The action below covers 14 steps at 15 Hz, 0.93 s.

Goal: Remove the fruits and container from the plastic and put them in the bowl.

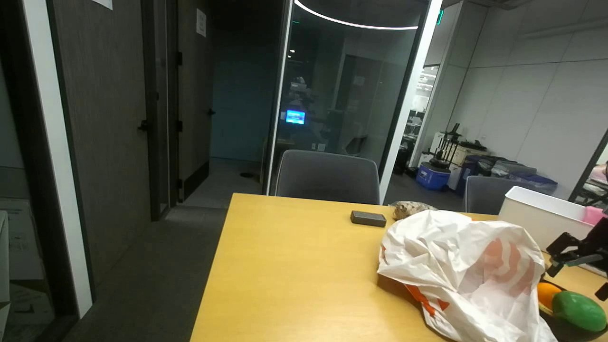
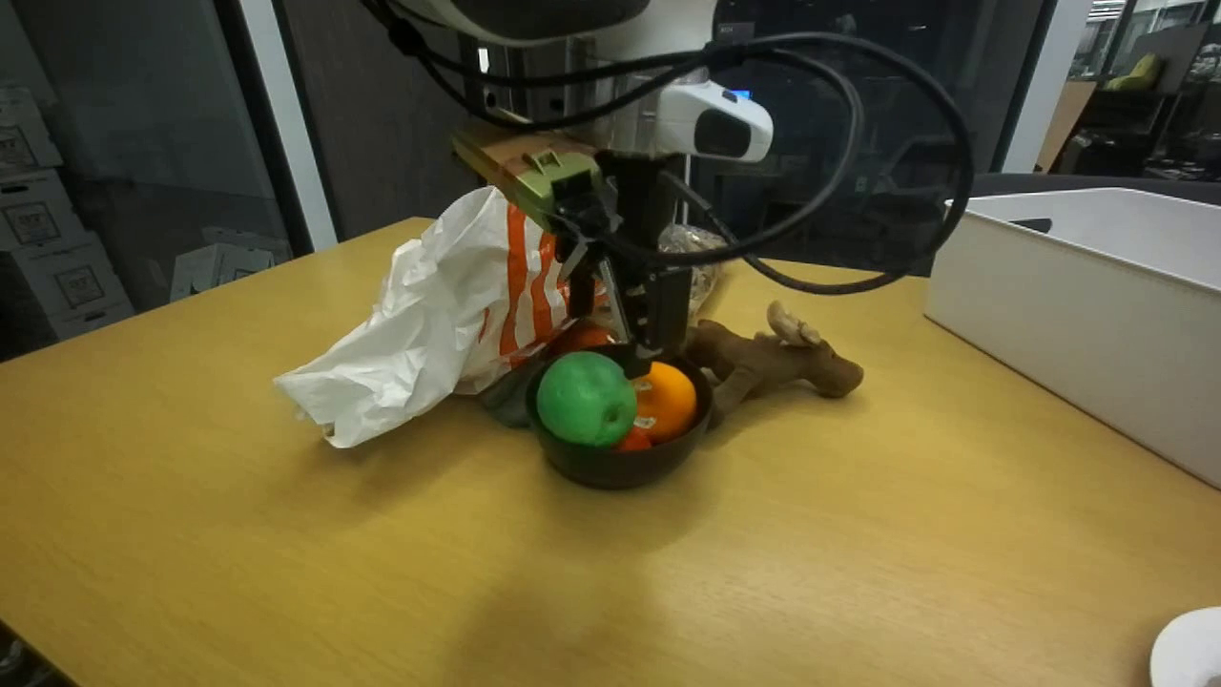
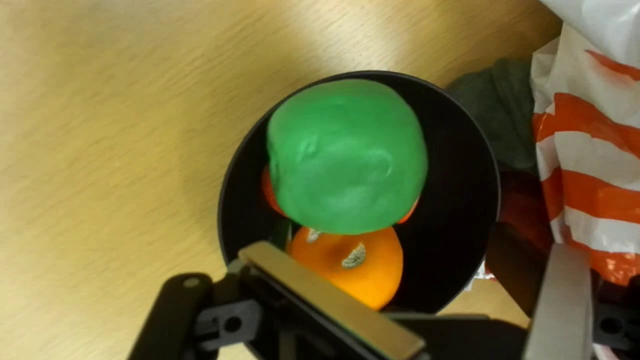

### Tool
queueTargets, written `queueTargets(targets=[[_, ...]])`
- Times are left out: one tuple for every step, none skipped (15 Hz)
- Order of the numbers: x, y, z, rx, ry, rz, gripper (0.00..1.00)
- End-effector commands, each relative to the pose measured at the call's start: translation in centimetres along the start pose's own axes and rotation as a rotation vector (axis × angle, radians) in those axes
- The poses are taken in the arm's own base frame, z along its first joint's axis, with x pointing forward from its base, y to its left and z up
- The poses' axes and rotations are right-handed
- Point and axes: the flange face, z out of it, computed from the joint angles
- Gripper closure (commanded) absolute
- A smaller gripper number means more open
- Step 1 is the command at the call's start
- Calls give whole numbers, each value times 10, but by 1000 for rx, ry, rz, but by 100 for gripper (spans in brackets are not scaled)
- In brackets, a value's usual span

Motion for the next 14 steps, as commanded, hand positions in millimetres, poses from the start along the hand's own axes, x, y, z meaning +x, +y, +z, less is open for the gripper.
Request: queueTargets(targets=[[-17, 6, -46, -109, 18, 169, 0], [-22, 5, -58, -160, 10, 209, 0], [-31, -6, -72, -210, -3, 236, 0], [-39, -12, -84, -222, -33, 221, 0], [-46, -19, -95, -224, -62, 204, 0], [-53, -29, -106, -207, -83, 172, 0], [-58, -36, -116, -192, -93, 137, 0], [-63, -44, -124, -162, -98, 93, 0], [-67, -51, -129, -119, -109, 55, 0], [-60, -42, -114, -172, -97, 116, 0], [-64, -48, -119, -152, -101, 94, 0], [-66, -51, -122, -142, -101, 82, 0], [-66, -51, -123, -139, -101, 75, 0], [-66, -51, -123, -139, -102, 71, 0]])
